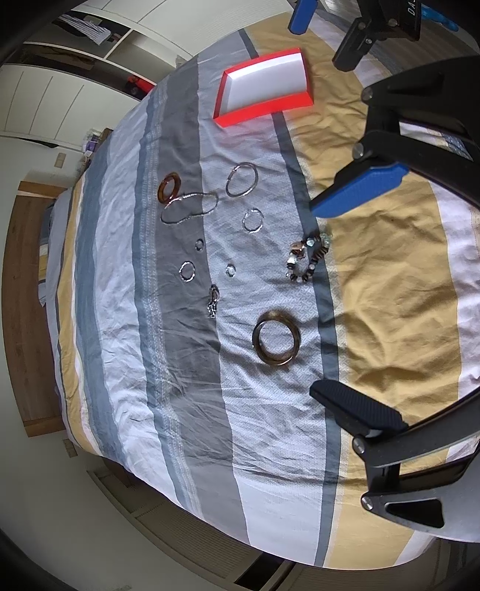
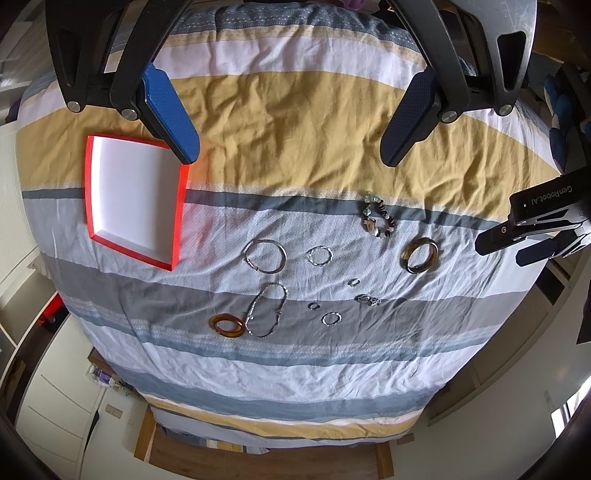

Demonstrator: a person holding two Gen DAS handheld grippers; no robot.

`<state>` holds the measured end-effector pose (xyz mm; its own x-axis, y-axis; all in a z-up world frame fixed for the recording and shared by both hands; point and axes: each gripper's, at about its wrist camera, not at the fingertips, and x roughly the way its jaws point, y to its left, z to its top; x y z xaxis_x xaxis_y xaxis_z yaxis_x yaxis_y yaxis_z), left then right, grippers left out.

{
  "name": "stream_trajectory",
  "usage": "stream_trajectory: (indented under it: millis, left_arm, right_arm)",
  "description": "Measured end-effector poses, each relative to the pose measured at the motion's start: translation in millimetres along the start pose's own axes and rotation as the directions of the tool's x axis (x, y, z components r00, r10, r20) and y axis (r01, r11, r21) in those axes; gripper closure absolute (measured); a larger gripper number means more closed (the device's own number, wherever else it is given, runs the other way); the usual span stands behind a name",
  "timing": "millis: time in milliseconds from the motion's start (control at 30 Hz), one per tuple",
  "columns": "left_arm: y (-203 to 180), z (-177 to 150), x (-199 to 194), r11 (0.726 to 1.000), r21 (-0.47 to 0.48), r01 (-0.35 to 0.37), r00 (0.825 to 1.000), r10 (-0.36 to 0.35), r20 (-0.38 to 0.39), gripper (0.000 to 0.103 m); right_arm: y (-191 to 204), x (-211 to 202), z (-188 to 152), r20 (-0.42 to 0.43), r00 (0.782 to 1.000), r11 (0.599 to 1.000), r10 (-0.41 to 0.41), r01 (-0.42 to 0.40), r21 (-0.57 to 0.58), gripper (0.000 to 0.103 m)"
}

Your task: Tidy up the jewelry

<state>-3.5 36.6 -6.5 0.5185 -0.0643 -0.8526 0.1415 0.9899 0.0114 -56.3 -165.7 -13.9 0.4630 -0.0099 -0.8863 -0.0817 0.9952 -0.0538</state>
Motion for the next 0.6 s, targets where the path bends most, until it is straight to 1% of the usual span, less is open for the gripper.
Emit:
stream_trajectory:
  millis: [100,167,233,400,500,600]
  left_arm:
    - [-5,1,4,1.000,0.007,-0.006,1.000,0.007,-0.011,0.014]
    - [-9,2,8,1.000,0.012,-0.014,0.999,0.014,-0.036,0.014]
    - [-9,1,12,1.000,-0.007,0.000,0.999,-0.001,-0.054,0.014]
    - [-2,-6,18,0.996,-0.089,0.002,0.997,-0.009,-0.075,0.014]
    - [2,-13,26,0.988,-0.152,-0.009,0.993,-0.010,-0.119,0.014]
    - [3,-22,40,0.975,-0.223,-0.011,0.987,-0.025,-0.161,0.014]
  right_arm:
    - [-3,3,-1,-0.004,1.000,1.000,0.010,-0.010,0.003,0.005]
    - [-7,5,-1,-0.007,1.000,1.000,0.016,-0.016,0.003,0.005]
    - [-11,7,-1,-0.007,1.000,1.000,0.027,-0.027,0.005,0.005]
    - [-20,14,3,-0.008,0.998,0.998,0.055,-0.055,-0.017,0.005]
    - [-26,23,9,-0.009,0.996,0.996,0.090,-0.090,-0.028,0.007]
    - [-32,39,17,-0.019,0.991,0.990,0.134,-0.135,-0.041,0.012]
